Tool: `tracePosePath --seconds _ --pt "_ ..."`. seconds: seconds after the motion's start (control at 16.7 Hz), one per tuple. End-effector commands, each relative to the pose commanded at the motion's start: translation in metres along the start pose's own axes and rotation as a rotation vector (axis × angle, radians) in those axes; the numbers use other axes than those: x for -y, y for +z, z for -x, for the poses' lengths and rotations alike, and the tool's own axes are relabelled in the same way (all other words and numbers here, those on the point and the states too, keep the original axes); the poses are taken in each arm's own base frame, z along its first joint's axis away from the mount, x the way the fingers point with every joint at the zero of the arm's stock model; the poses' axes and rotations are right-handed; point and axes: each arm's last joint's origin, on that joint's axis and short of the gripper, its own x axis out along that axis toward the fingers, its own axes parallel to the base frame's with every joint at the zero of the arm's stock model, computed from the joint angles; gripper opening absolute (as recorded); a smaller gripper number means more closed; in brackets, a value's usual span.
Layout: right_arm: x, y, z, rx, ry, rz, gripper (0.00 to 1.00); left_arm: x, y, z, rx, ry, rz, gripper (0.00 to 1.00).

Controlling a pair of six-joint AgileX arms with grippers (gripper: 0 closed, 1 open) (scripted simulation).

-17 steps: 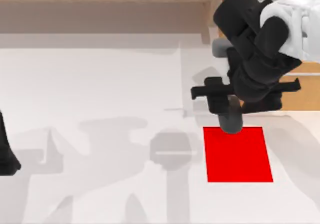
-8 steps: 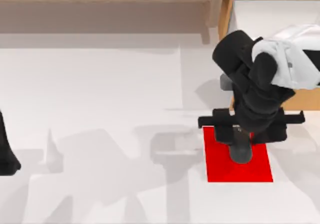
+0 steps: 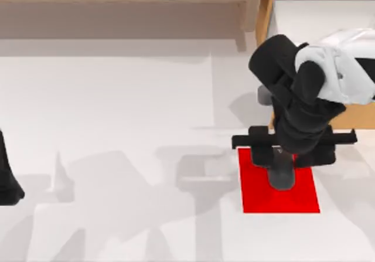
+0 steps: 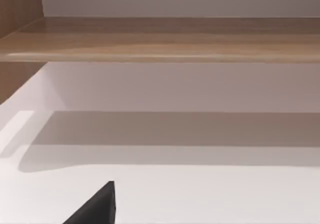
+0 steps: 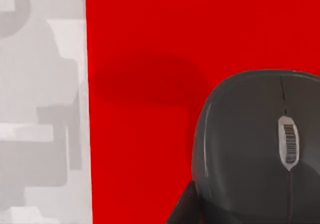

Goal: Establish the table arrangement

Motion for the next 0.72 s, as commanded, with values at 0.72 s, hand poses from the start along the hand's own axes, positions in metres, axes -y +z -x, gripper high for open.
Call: tracePosePath --seconds 0.72 --pt "-0.004 0.009 0.018 0.084 0.045 -0.004 0.00 0.000 0.000 0.000 0.000 0.000 0.000 1.00"
